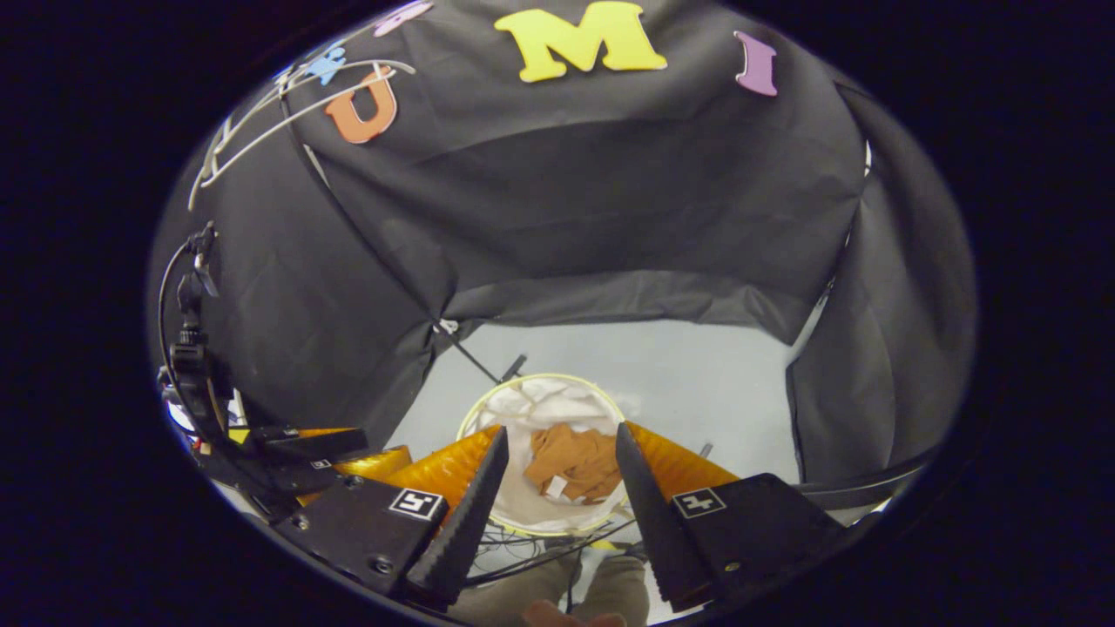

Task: Grasp the clothes on the hanger with both hands and then place them into the laundry hamper below.

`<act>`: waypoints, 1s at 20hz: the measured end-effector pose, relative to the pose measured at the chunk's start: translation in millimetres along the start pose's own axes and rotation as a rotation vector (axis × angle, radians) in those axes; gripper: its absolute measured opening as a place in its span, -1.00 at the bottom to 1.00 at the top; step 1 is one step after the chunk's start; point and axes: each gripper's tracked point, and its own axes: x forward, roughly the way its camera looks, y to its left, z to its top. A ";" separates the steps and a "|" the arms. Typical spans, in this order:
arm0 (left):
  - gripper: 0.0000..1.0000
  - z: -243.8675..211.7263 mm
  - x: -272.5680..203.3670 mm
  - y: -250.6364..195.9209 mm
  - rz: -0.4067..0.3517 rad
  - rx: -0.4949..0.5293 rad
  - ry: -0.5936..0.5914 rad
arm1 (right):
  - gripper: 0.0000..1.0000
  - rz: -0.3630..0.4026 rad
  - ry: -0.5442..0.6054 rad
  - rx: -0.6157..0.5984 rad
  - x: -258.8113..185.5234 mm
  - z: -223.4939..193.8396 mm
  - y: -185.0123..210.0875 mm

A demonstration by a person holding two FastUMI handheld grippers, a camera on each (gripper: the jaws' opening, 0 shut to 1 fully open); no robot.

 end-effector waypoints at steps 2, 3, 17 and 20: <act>1.00 16.6 -26.0 -4.2 0.012 0.016 -0.057 | 0.63 -0.005 -0.070 -0.027 -23.3 11.9 -4.2; 1.00 26.8 -39.5 -7.8 0.015 0.023 -0.091 | 0.63 -0.012 -0.108 -0.045 -34.6 20.5 -6.4; 0.94 131.9 -213.9 -37.7 0.099 0.186 -0.670 | 0.65 -0.030 -0.661 -0.224 -227.6 104.5 -19.4; 0.84 140.4 -248.4 -39.8 0.130 0.168 -0.777 | 0.72 -0.021 -0.787 -0.219 -276.1 118.5 -19.8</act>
